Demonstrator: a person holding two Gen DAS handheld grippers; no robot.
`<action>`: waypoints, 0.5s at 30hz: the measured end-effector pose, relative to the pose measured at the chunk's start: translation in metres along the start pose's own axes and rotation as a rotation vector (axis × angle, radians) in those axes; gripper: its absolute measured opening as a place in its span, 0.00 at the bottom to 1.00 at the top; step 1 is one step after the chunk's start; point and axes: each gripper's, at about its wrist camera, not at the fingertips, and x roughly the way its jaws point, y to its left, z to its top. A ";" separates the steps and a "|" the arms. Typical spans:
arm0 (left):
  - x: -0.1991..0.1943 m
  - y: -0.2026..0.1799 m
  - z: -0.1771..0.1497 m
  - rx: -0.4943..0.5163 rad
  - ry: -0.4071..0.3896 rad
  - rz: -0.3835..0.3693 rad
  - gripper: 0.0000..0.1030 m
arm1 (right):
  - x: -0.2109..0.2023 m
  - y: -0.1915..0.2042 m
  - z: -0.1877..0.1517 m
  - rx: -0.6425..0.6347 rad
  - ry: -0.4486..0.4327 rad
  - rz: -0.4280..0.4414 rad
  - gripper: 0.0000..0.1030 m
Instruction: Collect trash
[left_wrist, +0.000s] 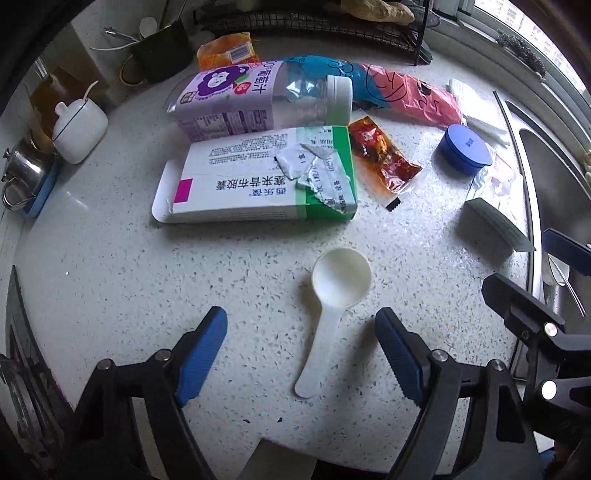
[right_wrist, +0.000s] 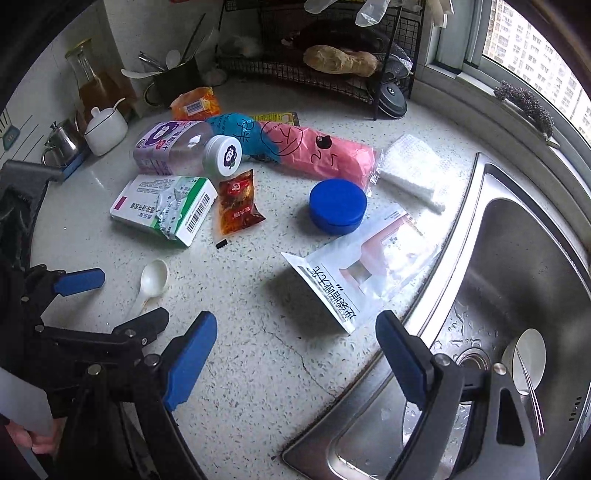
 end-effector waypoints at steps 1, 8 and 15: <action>-0.001 -0.001 0.000 -0.004 -0.002 -0.012 0.72 | 0.001 -0.001 -0.001 0.007 0.005 -0.004 0.84; -0.008 -0.011 -0.004 0.018 -0.022 -0.057 0.27 | -0.007 0.001 -0.012 0.065 0.001 -0.040 0.84; -0.026 -0.013 -0.016 0.058 -0.047 -0.074 0.07 | -0.023 0.009 -0.015 0.071 -0.018 -0.065 0.84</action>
